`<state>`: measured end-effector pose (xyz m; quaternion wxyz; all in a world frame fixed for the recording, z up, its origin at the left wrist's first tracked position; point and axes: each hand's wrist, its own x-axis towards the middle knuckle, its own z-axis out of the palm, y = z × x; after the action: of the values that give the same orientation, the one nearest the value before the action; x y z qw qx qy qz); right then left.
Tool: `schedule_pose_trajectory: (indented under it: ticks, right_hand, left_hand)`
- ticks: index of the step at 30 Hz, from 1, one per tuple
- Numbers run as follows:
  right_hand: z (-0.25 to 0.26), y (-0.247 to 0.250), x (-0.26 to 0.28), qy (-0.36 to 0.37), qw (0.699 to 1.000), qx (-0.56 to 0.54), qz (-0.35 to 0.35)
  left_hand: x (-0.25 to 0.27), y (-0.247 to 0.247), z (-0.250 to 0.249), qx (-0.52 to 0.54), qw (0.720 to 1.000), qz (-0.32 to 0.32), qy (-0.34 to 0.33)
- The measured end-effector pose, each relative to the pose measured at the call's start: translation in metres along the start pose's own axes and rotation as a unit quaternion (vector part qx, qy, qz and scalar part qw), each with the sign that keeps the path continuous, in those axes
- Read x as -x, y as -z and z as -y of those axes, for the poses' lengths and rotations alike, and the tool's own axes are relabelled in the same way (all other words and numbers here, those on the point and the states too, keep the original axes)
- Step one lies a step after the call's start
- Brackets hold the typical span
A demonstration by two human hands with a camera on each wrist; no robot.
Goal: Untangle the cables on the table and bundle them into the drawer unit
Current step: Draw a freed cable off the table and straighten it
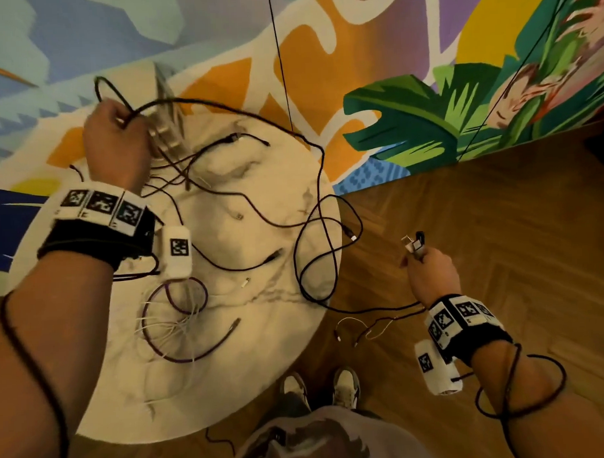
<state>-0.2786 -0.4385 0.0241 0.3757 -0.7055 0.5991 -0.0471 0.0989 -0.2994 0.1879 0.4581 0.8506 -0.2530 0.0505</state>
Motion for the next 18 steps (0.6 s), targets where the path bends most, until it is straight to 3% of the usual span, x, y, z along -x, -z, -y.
schedule_pose_trajectory:
  ticks: [4,7,11,14,16,18]
  right_hand:
    - [0.001,-0.005,-0.001,0.001,1.0,0.003,0.017]
    - [0.004,-0.005,-0.002,-0.001,1.0,0.002,0.012]
    - [0.009,-0.005,-0.004,0.006,1.0,0.018,0.001]
    - [0.008,-0.006,-0.004,-0.001,1.0,0.026,0.003]
    - [0.005,-0.006,-0.001,-0.002,0.999,0.032,0.006]
    - [-0.003,-0.007,0.004,-0.006,0.999,0.037,0.007]
  left_hand:
    - [0.025,-0.001,0.056,-0.155,0.976,0.122,0.088]
    - [0.033,0.003,0.069,-0.235,0.948,0.184,0.114]
    - [0.033,-0.006,0.03,-0.153,0.946,0.271,0.088]
    - [0.047,-0.044,0.007,-0.118,0.939,0.321,0.025]
    - [0.063,-0.078,0.018,-0.2,0.907,0.37,-0.017]
    - [0.079,-0.11,0.048,-0.297,0.852,0.431,-0.003]
